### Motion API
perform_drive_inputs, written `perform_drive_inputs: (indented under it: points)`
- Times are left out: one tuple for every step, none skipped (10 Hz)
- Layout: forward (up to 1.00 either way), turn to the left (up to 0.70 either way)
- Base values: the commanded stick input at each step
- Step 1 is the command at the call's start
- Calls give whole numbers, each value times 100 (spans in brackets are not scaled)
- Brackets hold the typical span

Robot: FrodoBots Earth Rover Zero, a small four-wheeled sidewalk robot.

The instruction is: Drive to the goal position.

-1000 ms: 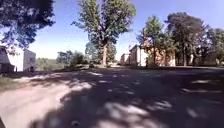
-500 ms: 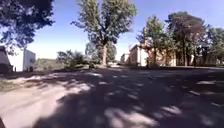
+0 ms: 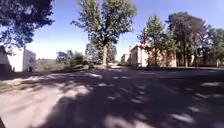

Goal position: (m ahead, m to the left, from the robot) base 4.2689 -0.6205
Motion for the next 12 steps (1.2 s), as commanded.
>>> perform_drive_inputs:
  points:
    - [45, -27]
    - [45, -27]
    - [45, -27]
    - [45, -27]
    - [45, -27]
    - [45, -27]
    - [45, -27]
    - [45, -27]
    - [45, -27]
    - [45, -27]
    - [45, -27]
    - [45, -20]
